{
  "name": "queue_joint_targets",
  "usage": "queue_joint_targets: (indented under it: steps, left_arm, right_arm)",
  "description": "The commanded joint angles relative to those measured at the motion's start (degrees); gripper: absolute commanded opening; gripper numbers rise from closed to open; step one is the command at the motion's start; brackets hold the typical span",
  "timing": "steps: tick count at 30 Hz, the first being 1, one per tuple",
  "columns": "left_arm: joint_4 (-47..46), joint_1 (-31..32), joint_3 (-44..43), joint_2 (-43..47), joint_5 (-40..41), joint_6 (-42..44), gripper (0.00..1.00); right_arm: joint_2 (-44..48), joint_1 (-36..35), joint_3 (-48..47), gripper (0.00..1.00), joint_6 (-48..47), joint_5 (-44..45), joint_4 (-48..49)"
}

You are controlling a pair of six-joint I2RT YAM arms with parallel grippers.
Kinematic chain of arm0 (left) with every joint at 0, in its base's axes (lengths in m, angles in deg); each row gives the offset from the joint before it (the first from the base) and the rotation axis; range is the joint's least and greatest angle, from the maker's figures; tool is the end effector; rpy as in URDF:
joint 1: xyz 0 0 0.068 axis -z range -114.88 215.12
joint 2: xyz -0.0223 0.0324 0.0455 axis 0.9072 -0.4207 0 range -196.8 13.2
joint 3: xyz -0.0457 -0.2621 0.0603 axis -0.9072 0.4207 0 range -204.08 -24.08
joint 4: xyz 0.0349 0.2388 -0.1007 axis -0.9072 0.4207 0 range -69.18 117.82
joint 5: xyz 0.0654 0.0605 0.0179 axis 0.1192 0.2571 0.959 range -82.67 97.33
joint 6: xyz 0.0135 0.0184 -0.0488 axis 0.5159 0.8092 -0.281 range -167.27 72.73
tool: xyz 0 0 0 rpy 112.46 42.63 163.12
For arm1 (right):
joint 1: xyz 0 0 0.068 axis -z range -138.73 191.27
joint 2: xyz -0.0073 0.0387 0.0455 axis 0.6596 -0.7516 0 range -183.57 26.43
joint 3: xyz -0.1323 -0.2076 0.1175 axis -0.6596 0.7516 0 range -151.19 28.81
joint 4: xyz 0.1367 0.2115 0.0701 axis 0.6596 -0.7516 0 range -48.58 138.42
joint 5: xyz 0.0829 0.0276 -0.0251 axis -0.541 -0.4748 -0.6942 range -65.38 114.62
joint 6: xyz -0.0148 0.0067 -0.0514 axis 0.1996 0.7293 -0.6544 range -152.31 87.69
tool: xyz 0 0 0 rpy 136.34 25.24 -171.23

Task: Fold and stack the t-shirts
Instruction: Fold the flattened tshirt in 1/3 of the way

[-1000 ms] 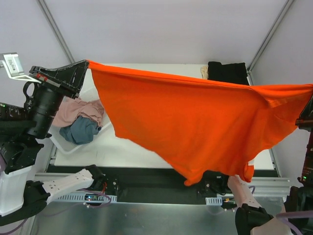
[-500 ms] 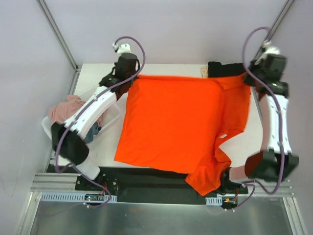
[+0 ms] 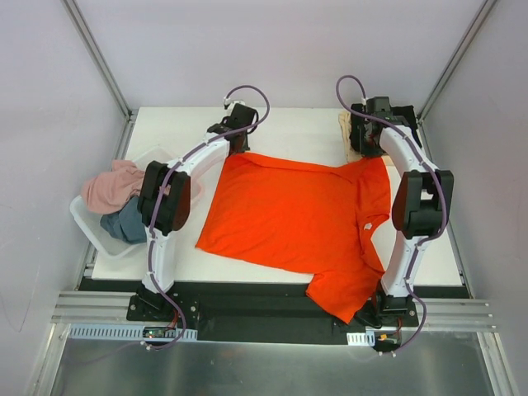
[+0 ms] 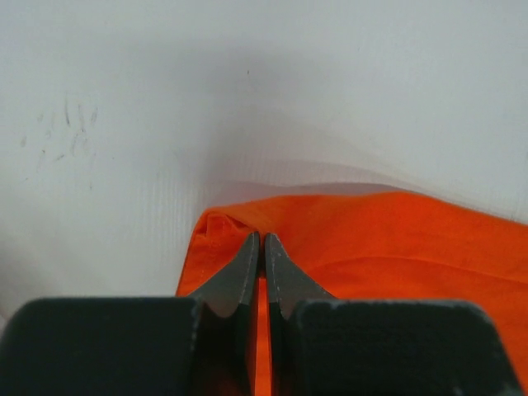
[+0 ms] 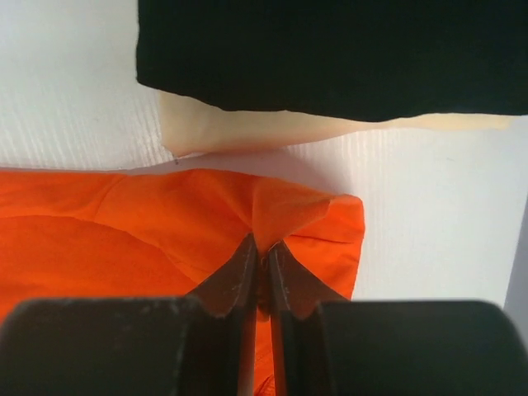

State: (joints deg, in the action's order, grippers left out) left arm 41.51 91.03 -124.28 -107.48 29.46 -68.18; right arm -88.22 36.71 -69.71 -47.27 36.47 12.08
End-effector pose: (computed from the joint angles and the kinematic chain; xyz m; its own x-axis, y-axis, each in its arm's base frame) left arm 0.4428 -0.2002 0.2407 -0.6066 -0.0728 -0.7917 -0.0714 0.9968 -0.0370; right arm 0.4476 0.0283 0.2567 -0.7758 -0.3152 -0.5465 -0.1586 0.9359 -0.3146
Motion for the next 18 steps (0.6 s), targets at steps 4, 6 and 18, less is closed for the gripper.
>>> queue_joint_targets:
  steps: [4, 6, 18]
  left_arm:
    - [0.32, 0.02, 1.84, 4.05, 3.00, -0.89, 0.00]
    - [0.41, 0.02, 3.69, 6.50, 3.27, -1.94, 0.00]
    - [0.41, 0.10, 19.60, 20.30, 0.81, -5.72, 0.00]
  right_arm:
    - [9.61, 0.34, 5.34, 0.10, 8.71, 3.00, -3.99]
    - [13.65, 0.34, 7.89, 0.10, 12.31, -0.42, -5.32]
    - [30.88, -0.45, 27.22, 0.11, 21.81, -8.43, -16.47]
